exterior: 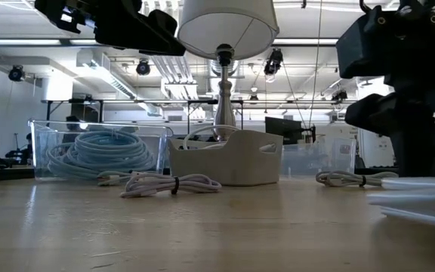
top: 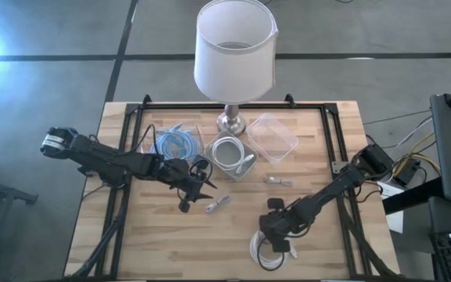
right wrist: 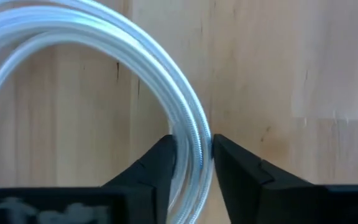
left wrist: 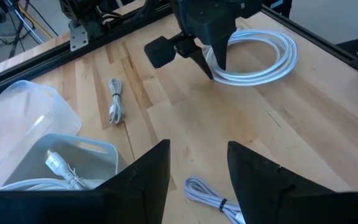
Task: Pick & Place USB Port
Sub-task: Put the white HDMI cable into the gray bin
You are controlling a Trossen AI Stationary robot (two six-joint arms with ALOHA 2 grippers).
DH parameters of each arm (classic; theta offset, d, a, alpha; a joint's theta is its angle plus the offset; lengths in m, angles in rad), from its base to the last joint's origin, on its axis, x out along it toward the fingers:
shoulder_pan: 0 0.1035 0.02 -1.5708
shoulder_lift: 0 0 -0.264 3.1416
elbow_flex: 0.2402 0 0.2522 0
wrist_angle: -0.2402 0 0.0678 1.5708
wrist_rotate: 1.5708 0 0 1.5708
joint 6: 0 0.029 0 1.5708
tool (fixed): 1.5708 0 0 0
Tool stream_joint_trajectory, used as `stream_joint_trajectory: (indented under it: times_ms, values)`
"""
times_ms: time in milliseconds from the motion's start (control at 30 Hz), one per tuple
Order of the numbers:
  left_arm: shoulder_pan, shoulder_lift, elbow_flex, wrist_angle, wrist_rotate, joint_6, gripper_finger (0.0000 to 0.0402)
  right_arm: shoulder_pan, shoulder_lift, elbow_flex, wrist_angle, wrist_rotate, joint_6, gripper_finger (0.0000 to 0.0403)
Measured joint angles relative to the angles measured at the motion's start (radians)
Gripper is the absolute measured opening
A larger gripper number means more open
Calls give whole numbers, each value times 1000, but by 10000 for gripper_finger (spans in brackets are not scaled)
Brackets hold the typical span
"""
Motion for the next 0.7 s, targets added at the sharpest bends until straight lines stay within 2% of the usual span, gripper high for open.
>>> stream_joint_trajectory:
  times_ms: [267,500,700]
  values:
    - [0,0,0,0,0,-7,163,0,0,9,0,3,-73,21]
    - [0,0,0,0,-1,-11,163,-18,4,101,-41,2,-160,18]
    - [0,0,0,0,-1,-23,163,-53,4,222,-182,10,-232,18]
